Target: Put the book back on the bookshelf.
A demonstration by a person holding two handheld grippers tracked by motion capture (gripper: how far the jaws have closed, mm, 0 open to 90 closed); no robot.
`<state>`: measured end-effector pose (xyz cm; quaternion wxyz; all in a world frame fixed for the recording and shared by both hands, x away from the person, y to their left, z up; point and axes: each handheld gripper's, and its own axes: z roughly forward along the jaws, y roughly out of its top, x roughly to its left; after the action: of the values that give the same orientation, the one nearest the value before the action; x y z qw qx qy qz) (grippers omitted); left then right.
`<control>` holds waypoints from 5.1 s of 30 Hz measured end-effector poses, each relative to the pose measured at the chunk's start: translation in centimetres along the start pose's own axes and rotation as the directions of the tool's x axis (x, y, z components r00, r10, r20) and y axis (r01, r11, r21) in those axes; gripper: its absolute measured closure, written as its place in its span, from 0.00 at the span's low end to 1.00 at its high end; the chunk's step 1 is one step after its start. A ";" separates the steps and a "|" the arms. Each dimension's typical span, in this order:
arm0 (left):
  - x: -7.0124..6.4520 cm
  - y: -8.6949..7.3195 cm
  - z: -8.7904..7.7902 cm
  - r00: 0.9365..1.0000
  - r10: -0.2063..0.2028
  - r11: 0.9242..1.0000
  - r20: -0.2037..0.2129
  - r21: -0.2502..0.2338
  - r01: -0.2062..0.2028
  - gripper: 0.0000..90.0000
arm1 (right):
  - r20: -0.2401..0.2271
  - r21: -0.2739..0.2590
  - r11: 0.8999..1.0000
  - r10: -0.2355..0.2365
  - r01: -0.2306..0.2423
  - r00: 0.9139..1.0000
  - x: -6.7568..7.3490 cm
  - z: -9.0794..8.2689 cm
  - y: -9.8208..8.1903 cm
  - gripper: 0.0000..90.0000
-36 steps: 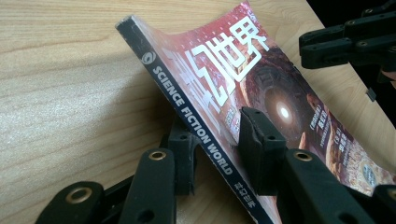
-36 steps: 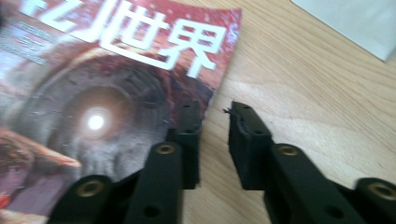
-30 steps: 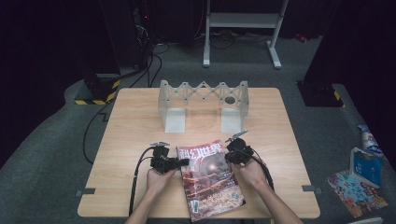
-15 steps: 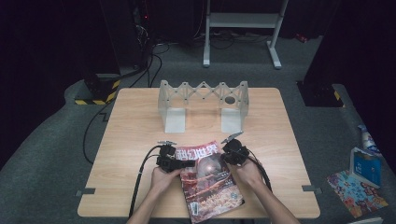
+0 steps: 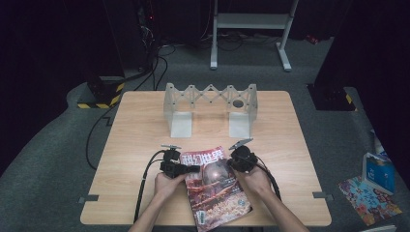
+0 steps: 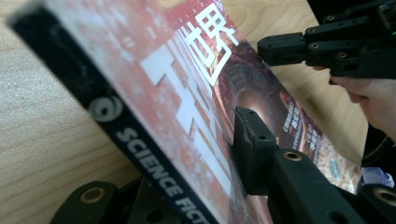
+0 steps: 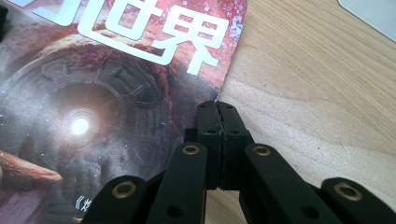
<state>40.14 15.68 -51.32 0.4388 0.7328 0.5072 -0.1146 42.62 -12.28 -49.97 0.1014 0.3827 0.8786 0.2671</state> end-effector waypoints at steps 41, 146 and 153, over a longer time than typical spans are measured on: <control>-5.0 2.7 -3.4 0.990 0.137 0.988 0.030 -0.070 -0.134 0.93 | 0.193 -0.201 0.978 0.100 -0.061 0.976 -5.0 -3.8 -9.0 0.39; -9.8 12.5 -11.9 0.860 0.357 0.893 -0.365 -0.136 -0.428 0.93 | 0.156 -0.342 0.934 0.161 -0.099 0.975 -5.1 -3.1 -10.8 0.34; -9.7 12.7 -12.2 0.846 0.357 0.889 -0.396 -0.135 -0.438 0.93 | 0.156 -0.342 0.934 0.161 -0.099 0.975 -5.1 -3.1 -10.8 0.34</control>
<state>43.05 17.48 -31.47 0.4309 0.7774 0.4246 0.1725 38.26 -23.28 -53.42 0.2260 0.4404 0.7807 0.3815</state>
